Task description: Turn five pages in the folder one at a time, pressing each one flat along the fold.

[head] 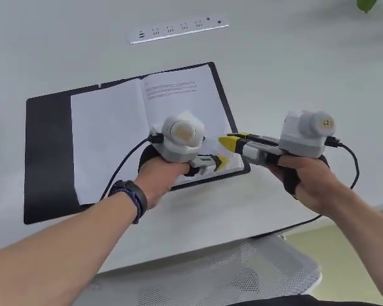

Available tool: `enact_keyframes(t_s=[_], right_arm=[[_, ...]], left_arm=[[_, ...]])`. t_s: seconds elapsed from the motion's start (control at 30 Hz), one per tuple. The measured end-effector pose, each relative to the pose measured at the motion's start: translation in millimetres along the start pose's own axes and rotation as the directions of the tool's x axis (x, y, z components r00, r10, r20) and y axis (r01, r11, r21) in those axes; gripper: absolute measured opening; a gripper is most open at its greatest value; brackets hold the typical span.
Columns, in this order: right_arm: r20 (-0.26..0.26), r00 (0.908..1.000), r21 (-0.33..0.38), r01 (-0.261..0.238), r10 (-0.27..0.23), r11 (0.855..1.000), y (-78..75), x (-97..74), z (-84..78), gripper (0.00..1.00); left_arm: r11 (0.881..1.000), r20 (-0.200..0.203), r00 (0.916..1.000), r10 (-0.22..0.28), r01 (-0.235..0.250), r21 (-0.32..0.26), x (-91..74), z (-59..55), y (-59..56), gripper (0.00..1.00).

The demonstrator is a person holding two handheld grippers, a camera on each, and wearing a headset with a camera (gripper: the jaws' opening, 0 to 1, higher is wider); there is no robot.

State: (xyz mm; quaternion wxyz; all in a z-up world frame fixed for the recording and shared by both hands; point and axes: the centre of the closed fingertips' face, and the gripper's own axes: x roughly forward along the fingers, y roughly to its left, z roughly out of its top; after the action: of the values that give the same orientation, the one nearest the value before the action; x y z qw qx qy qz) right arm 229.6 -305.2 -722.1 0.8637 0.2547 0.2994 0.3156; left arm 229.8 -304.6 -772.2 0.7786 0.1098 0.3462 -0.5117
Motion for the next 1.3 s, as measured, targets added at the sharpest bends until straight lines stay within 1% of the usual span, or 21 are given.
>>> enact_keyframes(t_s=[0.07,0.13,0.27,0.33,0.4,0.57,0.67,0.73,0.8,0.97,1.13,1.2,1.3], right_arm=[[-0.007,1.0000,0.001,-0.001,0.001,1.000,-0.7,1.2,-0.5,0.14],[-0.014,0.9999,-0.019,0.006,-0.006,1.000,-0.6,1.7,0.3,0.12],[-0.012,0.9999,-0.040,-0.006,0.005,0.999,5.0,0.6,2.8,0.11],[-0.012,0.9999,-0.056,-0.011,0.010,0.998,8.2,0.4,2.4,0.09],[-0.023,0.9997,-0.070,-0.013,0.011,0.997,9.7,1.0,0.4,0.07],[-0.030,0.9994,-0.078,-0.019,0.017,0.997,11.8,2.1,-1.5,0.03],[-0.025,0.9995,-0.088,-0.022,0.020,0.996,14.6,1.8,-0.1,0.00],[-0.026,0.9992,-0.094,-0.033,0.031,0.995,18.3,2.1,0.7,0.00],[-0.027,0.9991,-0.106,-0.036,0.033,0.994,20.9,2.6,1.5,0.00],[-0.025,0.9988,-0.118,-0.044,0.042,0.992,26.6,4.5,4.3,0.00],[-0.024,0.9984,-0.130,-0.054,0.052,0.990,35.7,9.4,5.9,0.00],[-0.025,0.9980,-0.133,-0.060,0.057,0.989,40.5,12.3,6.2,0.00],[-0.024,0.9976,-0.142,-0.068,0.065,0.987,48.1,17.1,7.5,0.00]], left_arm=[[1.000,-0.001,1.0000,0.000,0.000,-0.001,-0.5,-0.2,-0.3,0.47],[1.000,-0.001,1.0000,0.000,0.000,-0.002,-0.7,-0.4,0.0,0.47],[1.000,-0.001,1.0000,-0.003,0.003,-0.006,-1.3,-0.9,-0.2,0.47],[1.000,-0.002,1.0000,-0.007,0.007,-0.003,-1.4,-1.0,-1.3,0.49],[1.000,-0.002,1.0000,-0.008,0.008,-0.003,-1.7,-1.0,-2.2,0.49],[1.000,-0.004,0.9999,-0.014,0.014,-0.003,-4.6,-1.7,-2.8,0.51],[1.000,-0.003,0.9999,-0.013,0.013,-0.001,-8.2,-2.2,-2.1,0.52],[1.000,0.002,0.9999,-0.010,0.010,-0.006,-12.0,-1.2,-1.9,0.53],[1.000,0.014,0.9999,-0.010,0.010,-0.013,-16.1,1.0,-1.7,0.55],[1.000,0.032,0.9995,0.004,-0.004,-0.011,-26.9,3.1,0.1,0.58],[0.999,0.043,0.9986,0.031,-0.030,-0.019,-42.3,0.4,6.2,0.60],[0.999,0.047,0.9981,0.041,-0.040,-0.024,-46.8,-1.5,10.1,0.61],[0.997,0.058,0.9964,0.062,-0.060,-0.039,-58.7,-3.6,16.2,0.62]])
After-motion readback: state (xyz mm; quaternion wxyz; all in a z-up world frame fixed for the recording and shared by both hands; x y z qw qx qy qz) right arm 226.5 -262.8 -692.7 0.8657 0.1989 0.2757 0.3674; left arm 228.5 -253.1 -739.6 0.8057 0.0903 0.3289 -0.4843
